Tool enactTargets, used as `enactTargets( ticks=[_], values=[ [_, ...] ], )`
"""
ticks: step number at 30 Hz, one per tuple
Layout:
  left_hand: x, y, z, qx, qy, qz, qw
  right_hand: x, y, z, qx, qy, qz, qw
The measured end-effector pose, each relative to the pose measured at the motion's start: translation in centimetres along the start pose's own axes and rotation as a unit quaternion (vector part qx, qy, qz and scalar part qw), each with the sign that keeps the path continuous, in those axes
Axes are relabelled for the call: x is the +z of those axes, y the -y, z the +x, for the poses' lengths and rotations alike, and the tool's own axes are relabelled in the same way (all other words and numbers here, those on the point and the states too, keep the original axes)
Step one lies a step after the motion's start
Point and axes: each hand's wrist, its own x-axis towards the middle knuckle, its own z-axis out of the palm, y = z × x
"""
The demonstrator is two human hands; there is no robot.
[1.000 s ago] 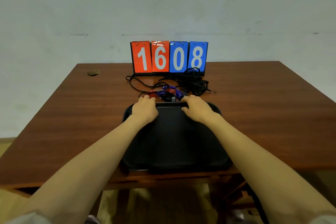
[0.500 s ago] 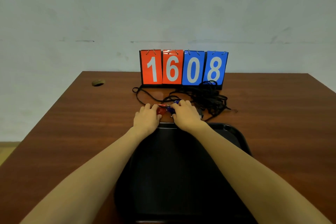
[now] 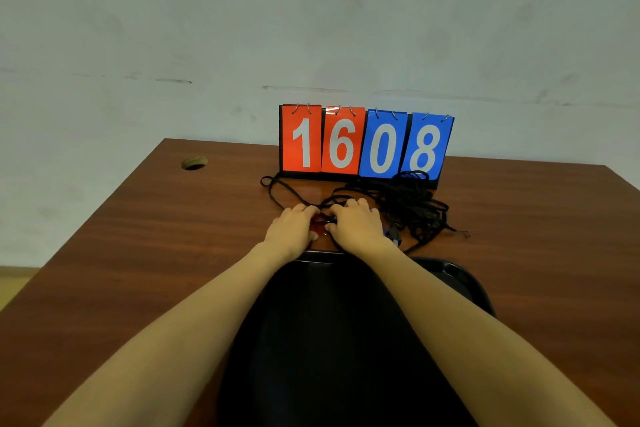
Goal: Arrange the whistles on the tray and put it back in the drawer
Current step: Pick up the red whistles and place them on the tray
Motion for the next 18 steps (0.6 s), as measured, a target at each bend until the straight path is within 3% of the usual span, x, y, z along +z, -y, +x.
enactTargets(
  ticks=[4, 8, 12, 18],
  values=[
    [-0.3, 0.6, -0.5, 0.003, 0.022, -0.020, 1.000, -0.2, 0.2, 0.6, 0.014, -0.042, 0.047, 0.998],
    [-0.6, 1.1, -1.6, 0.011, -0.003, -0.045, 0.999, -1.0, 0.1, 1.6, 0.064, -0.008, 0.180, 0.982],
    [-0.1, 1.0, -2.6, 0.060, -0.079, -0.031, 0.995, -1.4, 0.4, 2.2, 0.072, -0.061, 0.161, 0.982],
    [-0.8, 0.7, -3.3, 0.052, -0.096, 0.016, 0.994, -1.5, -0.9, 2.2, 0.133, -0.123, 0.023, 0.983]
  ],
)
